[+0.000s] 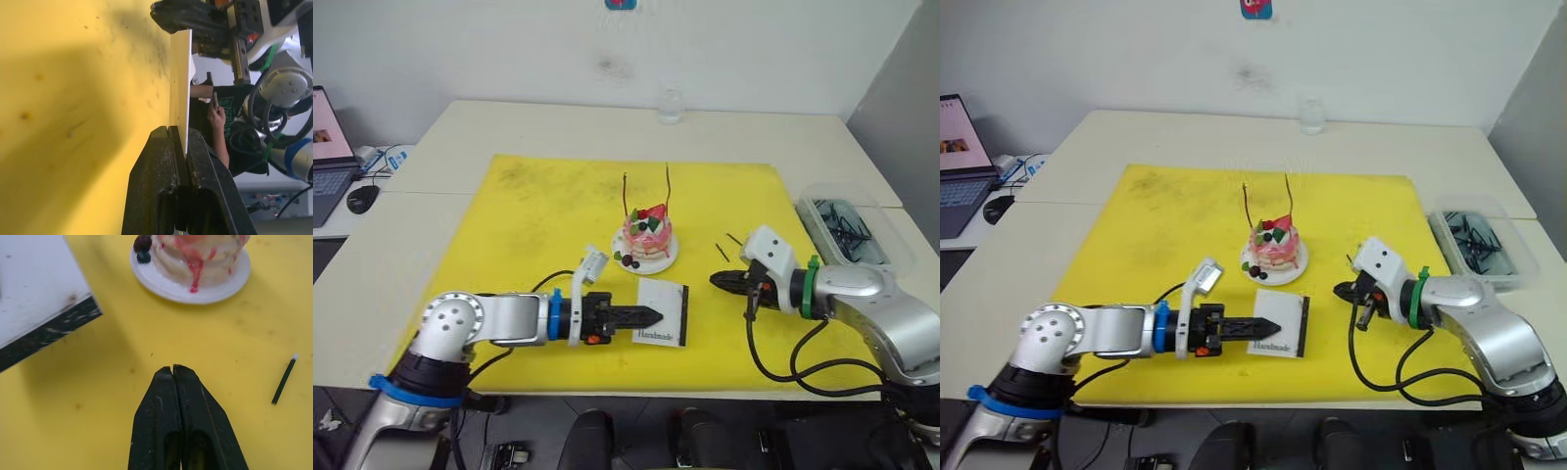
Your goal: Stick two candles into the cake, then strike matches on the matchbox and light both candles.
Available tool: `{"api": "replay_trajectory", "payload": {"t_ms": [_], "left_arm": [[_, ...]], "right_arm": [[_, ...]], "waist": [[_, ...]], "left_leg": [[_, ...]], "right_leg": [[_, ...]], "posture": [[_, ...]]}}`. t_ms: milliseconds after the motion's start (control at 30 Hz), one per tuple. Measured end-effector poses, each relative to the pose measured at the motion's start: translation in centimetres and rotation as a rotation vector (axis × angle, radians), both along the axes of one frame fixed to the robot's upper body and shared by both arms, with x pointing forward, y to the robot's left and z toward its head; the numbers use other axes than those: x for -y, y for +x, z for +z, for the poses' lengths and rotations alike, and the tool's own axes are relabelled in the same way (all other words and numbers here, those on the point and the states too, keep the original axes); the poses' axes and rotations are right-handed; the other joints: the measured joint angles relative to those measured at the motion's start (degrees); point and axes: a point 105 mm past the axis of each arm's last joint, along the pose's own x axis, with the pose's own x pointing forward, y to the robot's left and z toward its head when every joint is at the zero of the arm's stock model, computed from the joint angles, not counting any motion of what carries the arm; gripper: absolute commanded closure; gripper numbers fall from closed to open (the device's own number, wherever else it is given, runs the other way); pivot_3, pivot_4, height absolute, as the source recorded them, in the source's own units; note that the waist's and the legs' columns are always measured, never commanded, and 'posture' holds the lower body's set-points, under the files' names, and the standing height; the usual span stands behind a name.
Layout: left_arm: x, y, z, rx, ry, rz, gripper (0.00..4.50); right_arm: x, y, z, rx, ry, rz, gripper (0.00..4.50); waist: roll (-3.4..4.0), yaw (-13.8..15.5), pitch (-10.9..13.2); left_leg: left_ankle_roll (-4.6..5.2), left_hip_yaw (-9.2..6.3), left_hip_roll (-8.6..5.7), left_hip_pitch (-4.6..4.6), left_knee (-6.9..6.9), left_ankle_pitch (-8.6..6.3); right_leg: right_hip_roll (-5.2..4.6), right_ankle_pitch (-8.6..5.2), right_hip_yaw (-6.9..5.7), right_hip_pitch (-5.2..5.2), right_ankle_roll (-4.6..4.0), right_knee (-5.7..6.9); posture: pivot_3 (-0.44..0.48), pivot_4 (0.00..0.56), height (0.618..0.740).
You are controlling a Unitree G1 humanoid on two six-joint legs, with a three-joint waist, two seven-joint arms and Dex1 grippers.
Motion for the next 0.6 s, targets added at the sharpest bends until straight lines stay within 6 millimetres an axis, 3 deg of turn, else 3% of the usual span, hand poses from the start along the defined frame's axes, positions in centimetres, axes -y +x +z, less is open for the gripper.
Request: {"api": "replay_trajectory", "payload": {"t_ms": [167,300,600], "left_arm": [[0.3,0.5,-2.4,-0.052,0.043,0.054,4.48],[0.3,0.5,-3.3,-0.057,0.066,0.068,4.48],[0.1,0.4,-3.4,-0.065,0.042,0.085,1.84]], "right_arm": [[-0.4,-0.7,-0.9,-0.032,0.008,0.019,4.50],[-1.5,-1.0,-1.6,-0.050,0.018,0.049,4.50],[-2.3,-1.1,-2.9,-0.071,0.003,0.085,4.50]], "waist": [[0.00,-0.06,0.00],[0.00,-0.04,0.00],[0.00,-0.06,0.00]], "left_leg": [[0.00,0.01,-0.01,0.00,0.02,0.00],[-0.01,0.02,-0.02,-0.02,0.02,0.00],[0.00,0.01,-0.02,-0.01,0.02,0.00]], "right_leg": [[0.05,0.00,0.02,0.00,0.00,0.03],[0.03,0.00,0.03,0.00,0.00,-0.01],[0.01,0.00,0.02,0.01,0.01,-0.02]], "posture": [[0.000,0.150,0.740],[0.000,0.150,0.740],[0.000,0.150,0.740]]}}
